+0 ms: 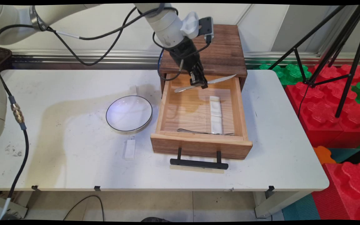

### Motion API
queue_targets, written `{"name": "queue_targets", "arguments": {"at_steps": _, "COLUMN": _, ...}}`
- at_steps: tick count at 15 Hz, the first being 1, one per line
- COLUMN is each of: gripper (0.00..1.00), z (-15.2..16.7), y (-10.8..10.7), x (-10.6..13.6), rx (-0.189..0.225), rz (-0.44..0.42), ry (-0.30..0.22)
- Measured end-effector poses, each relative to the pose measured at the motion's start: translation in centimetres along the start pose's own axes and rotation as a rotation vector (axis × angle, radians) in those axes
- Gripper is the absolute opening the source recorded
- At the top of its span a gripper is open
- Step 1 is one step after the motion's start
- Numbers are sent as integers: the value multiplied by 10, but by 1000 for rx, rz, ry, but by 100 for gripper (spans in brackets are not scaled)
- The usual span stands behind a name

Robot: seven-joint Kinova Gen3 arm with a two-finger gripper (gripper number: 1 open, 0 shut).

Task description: Place the picked object into the drawer

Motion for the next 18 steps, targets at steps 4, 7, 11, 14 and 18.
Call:
{"name": "queue_targets", "arguments": {"at_steps": 4, "gripper": 0, "z": 11, "y": -2, "x": -10, "rx": -7, "rz": 3, "ry": 5}}
{"name": "queue_targets", "arguments": {"at_steps": 7, "gripper": 0, "z": 22, "y": -3, "x": -17, "rx": -13, "rz": 9, "ry": 14}}
{"name": "queue_targets", "arguments": {"at_steps": 11, "gripper": 0, "z": 35, "y": -3, "x": -22, "rx": -23, "rz": 14, "ry": 20}}
{"name": "queue_targets", "arguments": {"at_steps": 14, "gripper": 0, "z": 47, "y": -2, "x": -25, "rx": -30, "rz": 19, "ry": 18}}
{"name": "queue_targets", "arguments": {"at_steps": 18, "gripper": 0, "z": 61, "y": 0, "x": -29, "rx": -35, "rz": 15, "ry": 12}}
